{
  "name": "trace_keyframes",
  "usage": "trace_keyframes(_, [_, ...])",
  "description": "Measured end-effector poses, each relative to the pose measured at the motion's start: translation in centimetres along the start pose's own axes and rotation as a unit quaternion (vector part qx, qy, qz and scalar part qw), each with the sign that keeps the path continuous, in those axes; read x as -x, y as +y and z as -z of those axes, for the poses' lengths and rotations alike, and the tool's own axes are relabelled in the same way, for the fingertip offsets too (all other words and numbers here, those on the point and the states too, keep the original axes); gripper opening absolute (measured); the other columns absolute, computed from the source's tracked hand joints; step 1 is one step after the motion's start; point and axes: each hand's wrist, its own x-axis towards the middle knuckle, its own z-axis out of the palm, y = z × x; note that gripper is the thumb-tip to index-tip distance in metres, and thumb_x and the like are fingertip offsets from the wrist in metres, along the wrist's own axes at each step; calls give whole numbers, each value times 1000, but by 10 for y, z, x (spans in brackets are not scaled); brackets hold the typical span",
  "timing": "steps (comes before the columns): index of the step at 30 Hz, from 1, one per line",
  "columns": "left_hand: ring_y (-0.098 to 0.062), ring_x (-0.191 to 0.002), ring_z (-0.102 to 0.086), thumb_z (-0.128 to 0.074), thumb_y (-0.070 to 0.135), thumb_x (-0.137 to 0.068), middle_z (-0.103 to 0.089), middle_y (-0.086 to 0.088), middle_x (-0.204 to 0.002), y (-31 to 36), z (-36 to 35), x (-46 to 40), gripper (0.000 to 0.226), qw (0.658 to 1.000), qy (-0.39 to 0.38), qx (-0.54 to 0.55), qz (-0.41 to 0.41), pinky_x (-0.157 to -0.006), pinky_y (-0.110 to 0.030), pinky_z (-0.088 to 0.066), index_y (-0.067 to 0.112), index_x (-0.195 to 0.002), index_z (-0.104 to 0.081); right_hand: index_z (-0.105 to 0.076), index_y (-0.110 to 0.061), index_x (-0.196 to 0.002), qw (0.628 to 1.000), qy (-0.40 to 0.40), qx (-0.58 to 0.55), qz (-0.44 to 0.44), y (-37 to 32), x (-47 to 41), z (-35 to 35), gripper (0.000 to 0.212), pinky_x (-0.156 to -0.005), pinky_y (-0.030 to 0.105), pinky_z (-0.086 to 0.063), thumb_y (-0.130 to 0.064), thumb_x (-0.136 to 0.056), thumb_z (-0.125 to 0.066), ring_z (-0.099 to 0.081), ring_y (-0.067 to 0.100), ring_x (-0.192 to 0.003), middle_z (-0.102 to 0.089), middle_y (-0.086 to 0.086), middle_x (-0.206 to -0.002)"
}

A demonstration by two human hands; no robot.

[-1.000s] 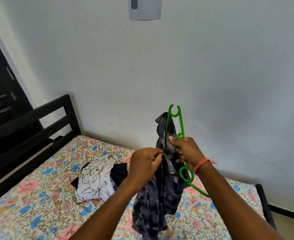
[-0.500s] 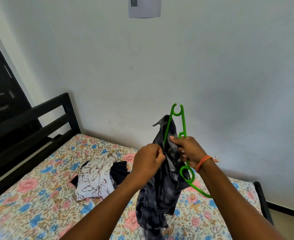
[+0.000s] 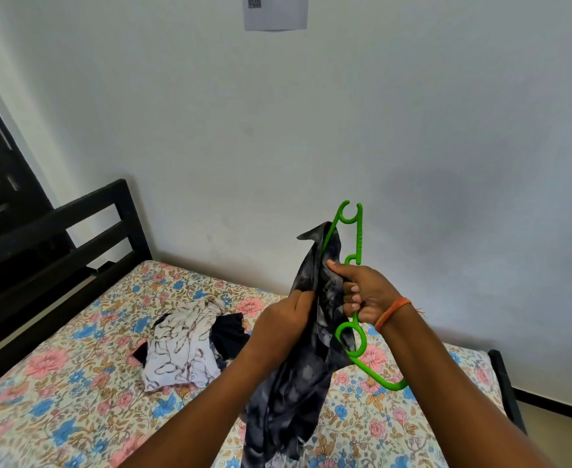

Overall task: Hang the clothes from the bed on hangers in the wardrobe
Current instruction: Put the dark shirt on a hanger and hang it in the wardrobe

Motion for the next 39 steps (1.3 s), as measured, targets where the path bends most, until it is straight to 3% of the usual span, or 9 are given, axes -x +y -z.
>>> trace_keyframes(10, [-22, -48, -51, -78, 11, -75, -55, -4, -61, -5, 4, -19, 11, 997, 41, -59, -5, -38, -29, -34, 12, -75, -66, -46, -18, -57, 1000, 5, -5, 9, -6, -7, 1, 43, -33, 13, -16, -27, -96, -61, -18, 6, -28, -28, -6, -38])
trace_keyframes(14, [-25, -50, -51, -67, 12, -84, -56, -4, -63, -5, 4, -19, 15, 994, 43, 70, 70, -40, -33, -38, 10, -72, -58, -46, -18, -59, 1000, 17, 9, 24, -7, -11, 7, 41, -33, 13, -17, -27, -96, -62, -17, 6, -28, -28, -6, -39])
trace_keyframes(19, [-6, -68, -60, -69, 16, -78, -65, 9, -80, -16, 22, -14, 9, 953, -94, 245, 155, -58, -29, -48, 24, -82, -68, -45, -16, -64, 993, 45, 88, 57, -8, -8, 21, 38, -35, 16, -17, -28, -96, -61, -16, 8, -31, -26, -4, -43])
trace_keyframes(22, [-2, -87, -56, -72, 31, -79, -59, 11, -99, -17, 44, -36, 20, 912, -7, 336, 236, -69, -20, -45, 31, -96, -63, -41, -17, -63, 983, 31, 170, 61, -7, -4, 25, 41, -39, 18, -16, -29, -96, -62, -13, 11, -37, -22, 0, -49])
trace_keyframes(24, [-8, -94, -54, -75, 48, -78, -57, 8, -107, -22, 57, -66, 46, 916, 40, 293, 270, -75, -24, -47, 24, -115, -59, -41, -18, -64, 977, 20, 205, 60, -5, -2, 22, 40, -43, 20, -14, -29, -96, -62, -12, 12, -40, -20, 2, -52])
trace_keyframes(26, [-13, -96, -55, -76, 54, -75, -60, 6, -106, -30, 64, -94, 58, 940, -35, 218, 258, -77, -31, -49, 20, -119, -61, -43, -17, -63, 973, 15, 221, 63, -3, 1, 18, 40, -45, 21, -14, -28, -96, -63, -12, 13, -41, -20, 2, -52])
trace_keyframes(31, [-26, -78, -60, -60, 21, -91, -65, -6, -80, -26, 51, -117, 16, 946, -78, 159, 272, -62, -29, -37, 10, -86, -69, -41, -17, -60, 965, 13, 248, 88, -3, 10, 24, 46, -43, 21, -17, -36, -96, -62, -16, 14, -41, -22, 3, -51])
trace_keyframes(37, [-22, -65, -51, -63, 9, -84, -58, -10, -69, -28, 60, -147, 17, 836, -75, 364, 403, -55, -27, -35, -5, -74, -64, -33, -15, -60, 788, 108, 577, 187, 4, 14, 29, 54, -54, 33, -27, -47, -98, -54, -37, 19, -50, -35, 4, -55])
trace_keyframes(39, [-22, -64, -49, -62, 5, -83, -54, -11, -70, -28, 70, -156, 6, 795, -92, 437, 410, -55, -26, -34, 4, -77, -63, -39, -14, -74, 773, 121, 597, 178, 10, 9, 36, 45, -59, 35, -32, -49, -98, -51, -44, 21, -62, -47, 5, -69])
